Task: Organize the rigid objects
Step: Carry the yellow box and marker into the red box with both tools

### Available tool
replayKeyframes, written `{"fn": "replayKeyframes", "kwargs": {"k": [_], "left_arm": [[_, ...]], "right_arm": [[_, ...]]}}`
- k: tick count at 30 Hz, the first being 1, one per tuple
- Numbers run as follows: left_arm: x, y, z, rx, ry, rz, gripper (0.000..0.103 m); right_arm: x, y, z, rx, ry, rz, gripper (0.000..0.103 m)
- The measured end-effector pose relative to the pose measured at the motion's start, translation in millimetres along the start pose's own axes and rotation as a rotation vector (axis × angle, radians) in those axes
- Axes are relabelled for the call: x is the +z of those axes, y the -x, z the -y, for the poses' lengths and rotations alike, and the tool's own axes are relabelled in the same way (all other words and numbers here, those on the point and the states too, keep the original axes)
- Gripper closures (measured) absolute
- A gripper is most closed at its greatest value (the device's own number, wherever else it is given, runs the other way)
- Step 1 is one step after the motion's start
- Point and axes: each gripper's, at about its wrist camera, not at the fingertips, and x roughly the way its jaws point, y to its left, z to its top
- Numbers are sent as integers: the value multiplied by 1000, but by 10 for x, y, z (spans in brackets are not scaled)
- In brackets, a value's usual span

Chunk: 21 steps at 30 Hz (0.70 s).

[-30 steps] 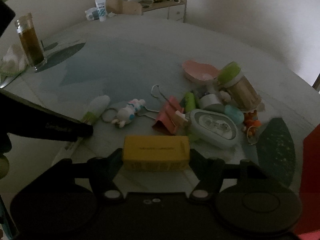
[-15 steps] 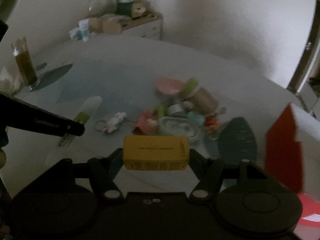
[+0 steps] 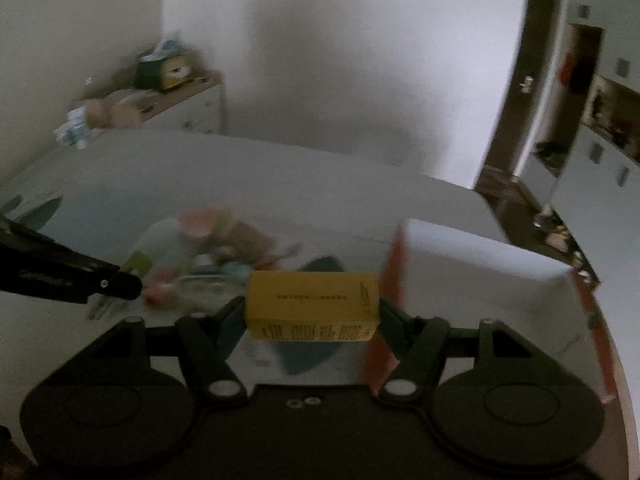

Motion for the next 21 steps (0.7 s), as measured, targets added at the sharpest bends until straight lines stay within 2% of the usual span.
{"fn": "replayKeyframes", "kwargs": {"k": [9,15,21], "left_arm": [[362,-400,991,-55,-94,-12,86],[667,-697,1560,-67,-131,-18,86],[904,-1029,1950,-65,-159,-41,86]], "right_arm": [[-182,-18,991,-73,-73,-9,34],[-279,-147,1500,-62,-74,-38,34],[-328,-361,1803,-35,-40,-82,34]]}}
